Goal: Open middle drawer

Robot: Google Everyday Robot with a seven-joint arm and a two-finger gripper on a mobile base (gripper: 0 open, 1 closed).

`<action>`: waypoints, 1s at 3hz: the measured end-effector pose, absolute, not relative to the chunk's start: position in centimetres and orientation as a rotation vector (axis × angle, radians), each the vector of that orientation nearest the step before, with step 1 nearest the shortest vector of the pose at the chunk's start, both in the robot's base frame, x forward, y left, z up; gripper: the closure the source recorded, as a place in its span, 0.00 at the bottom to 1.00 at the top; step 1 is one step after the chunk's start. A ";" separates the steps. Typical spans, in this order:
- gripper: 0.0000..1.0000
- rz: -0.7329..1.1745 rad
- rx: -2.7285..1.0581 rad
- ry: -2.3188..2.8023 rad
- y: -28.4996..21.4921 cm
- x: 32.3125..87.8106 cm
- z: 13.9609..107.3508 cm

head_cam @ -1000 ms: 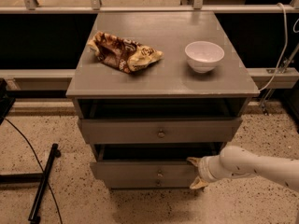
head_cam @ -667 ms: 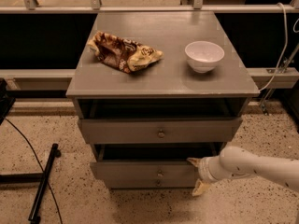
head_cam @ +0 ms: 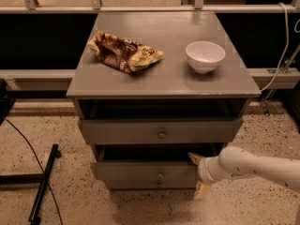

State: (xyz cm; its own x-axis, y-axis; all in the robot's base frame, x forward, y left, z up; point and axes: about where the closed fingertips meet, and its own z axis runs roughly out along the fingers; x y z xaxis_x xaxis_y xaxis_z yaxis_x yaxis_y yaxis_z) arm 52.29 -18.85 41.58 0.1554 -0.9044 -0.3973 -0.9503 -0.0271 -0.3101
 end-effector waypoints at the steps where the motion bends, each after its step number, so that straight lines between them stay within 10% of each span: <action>1: 0.00 0.155 -1.962 1.786 -18.8 51.9 40.8; 3: 0.42 0.267 -2.033 1.798 -18.4 49.0 39.9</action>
Offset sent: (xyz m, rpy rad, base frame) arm -0.0250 0.0046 -0.0242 -0.0241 0.1581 0.0614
